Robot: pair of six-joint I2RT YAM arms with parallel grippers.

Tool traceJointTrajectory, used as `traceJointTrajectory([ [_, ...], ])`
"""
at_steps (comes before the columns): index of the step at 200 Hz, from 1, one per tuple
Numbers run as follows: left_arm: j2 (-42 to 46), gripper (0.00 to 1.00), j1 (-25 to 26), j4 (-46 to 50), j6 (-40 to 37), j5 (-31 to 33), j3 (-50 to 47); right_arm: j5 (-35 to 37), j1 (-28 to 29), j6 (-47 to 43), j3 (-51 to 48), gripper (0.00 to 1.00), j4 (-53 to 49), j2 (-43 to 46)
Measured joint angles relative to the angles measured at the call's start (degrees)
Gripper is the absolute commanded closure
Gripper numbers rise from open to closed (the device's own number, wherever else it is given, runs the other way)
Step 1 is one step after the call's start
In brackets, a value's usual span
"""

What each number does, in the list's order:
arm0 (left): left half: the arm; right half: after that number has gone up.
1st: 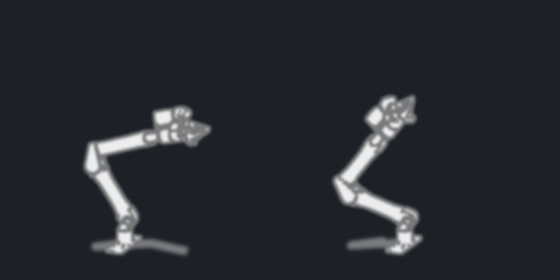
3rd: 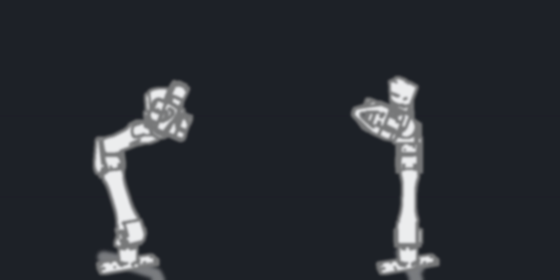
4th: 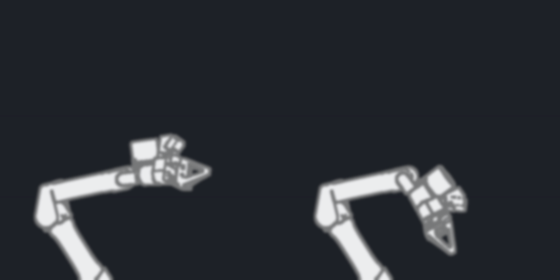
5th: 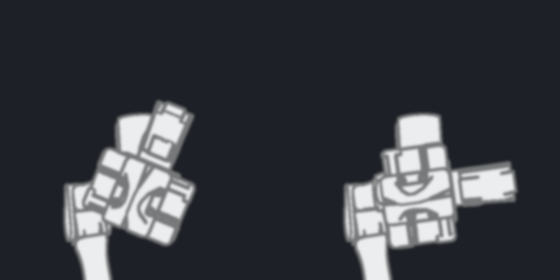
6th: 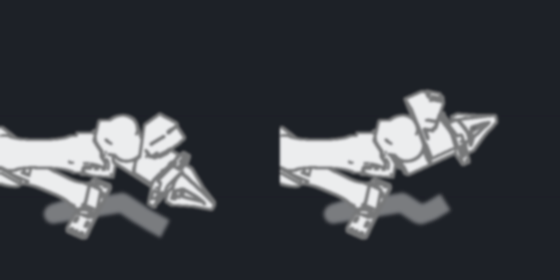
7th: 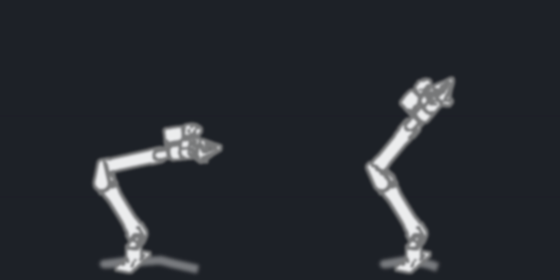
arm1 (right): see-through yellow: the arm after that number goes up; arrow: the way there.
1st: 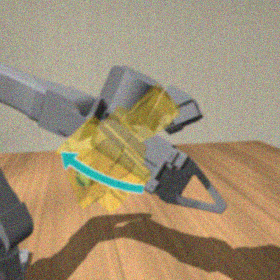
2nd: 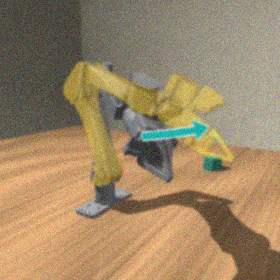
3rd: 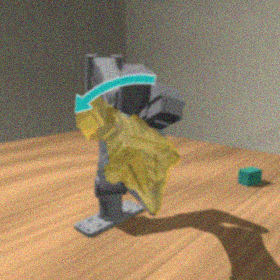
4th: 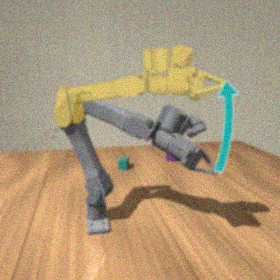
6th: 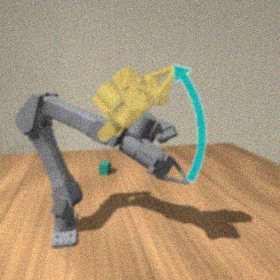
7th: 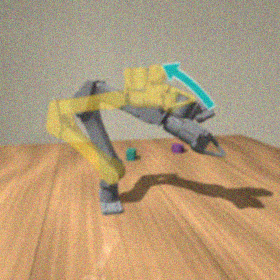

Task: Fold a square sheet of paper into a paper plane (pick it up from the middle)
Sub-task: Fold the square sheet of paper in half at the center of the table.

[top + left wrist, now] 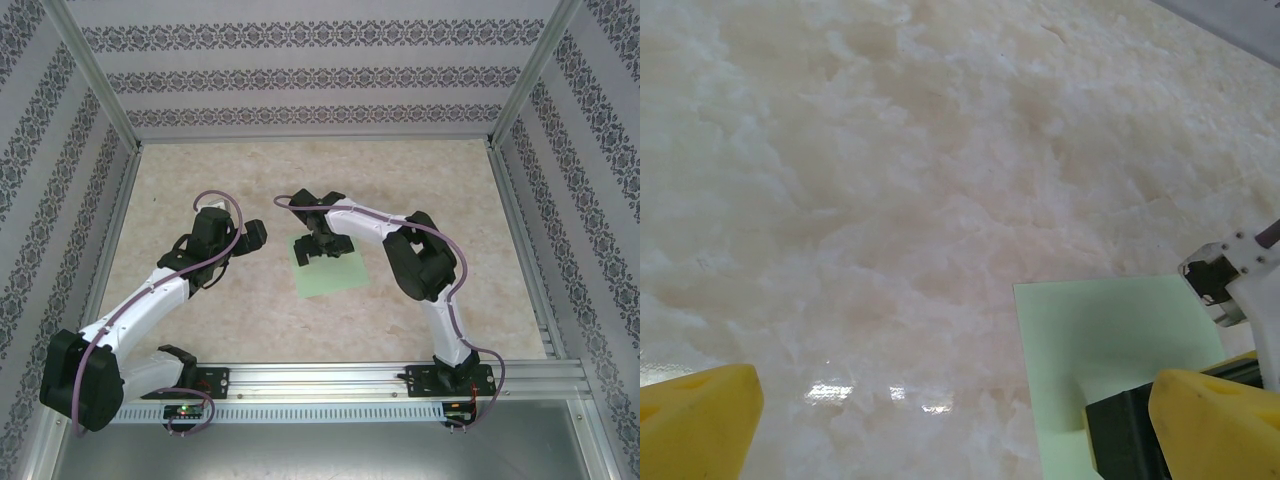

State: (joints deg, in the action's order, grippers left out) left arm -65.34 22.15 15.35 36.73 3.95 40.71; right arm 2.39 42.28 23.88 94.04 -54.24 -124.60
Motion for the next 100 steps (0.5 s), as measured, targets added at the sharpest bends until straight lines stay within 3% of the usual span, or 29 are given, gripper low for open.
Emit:
traceJointTrajectory([
  [100, 0.0, 0.00, 0.0, 0.0, 0.0, -0.2, 0.0, 1.2, 0.9, 1.4, 0.3, 0.05, 0.2, -0.4],
])
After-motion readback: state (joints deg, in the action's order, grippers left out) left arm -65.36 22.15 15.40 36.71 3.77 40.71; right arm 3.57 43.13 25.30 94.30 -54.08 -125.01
